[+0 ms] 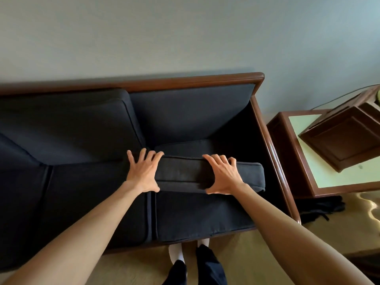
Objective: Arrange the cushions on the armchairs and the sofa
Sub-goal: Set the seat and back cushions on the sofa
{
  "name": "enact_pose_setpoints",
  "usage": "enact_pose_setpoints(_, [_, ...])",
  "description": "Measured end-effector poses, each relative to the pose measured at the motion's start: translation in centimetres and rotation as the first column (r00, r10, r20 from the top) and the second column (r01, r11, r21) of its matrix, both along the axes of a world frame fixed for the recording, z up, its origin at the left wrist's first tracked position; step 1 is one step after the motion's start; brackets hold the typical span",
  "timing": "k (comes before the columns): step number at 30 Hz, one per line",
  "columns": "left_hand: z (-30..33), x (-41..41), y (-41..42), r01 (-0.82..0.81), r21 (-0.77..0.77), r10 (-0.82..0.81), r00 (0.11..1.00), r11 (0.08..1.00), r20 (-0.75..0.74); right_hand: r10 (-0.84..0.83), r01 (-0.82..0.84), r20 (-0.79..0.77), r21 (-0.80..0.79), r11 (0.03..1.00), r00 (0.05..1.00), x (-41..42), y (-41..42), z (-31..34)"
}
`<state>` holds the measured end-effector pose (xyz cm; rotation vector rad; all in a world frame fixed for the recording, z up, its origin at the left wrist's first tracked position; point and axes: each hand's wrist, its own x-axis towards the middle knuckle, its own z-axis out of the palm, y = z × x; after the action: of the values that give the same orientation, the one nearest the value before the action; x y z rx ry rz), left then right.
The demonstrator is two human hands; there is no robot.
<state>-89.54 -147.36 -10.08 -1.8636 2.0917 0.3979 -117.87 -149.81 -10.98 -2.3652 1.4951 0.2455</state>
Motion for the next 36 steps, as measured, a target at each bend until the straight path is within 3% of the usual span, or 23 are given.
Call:
enact_pose_setpoints(5, [-1.4, -3.4, -0.8, 0.112, -0.066, -0.109, 0.993, 0.991, 0.053, 0.066, -0.067, -0.080, -0.009, 0.998, 0.995, -1.2, -0.6, -0.6])
enact_pose_setpoints(14, [0.8, -2.8, -7.6, 0.037, -0.120, -0.044, 0.998, 0.992, -0.054, 0.127, -0.131, -0.083, -0.051, 0.990, 0.988, -1.4, -9.5, 2.1])
enact_pose_setpoints(23, [1.4, -4.6, -14.7, -0.028, -0.167, 0.017, 0.998, 0.986, -0.068, 0.149, -0.161, -0.110, -0.116, 0.980, 0.983, -2.6, -18.0, 2.5])
enact_pose_setpoints(36, [-1.6, -5.5, -18.0, -0.075, -0.120, 0.071, 0.997, 0.990, -0.034, 0.106, -0.113, -0.090, -0.079, 0.990, 0.990, -3.3, -21.3, -1.0])
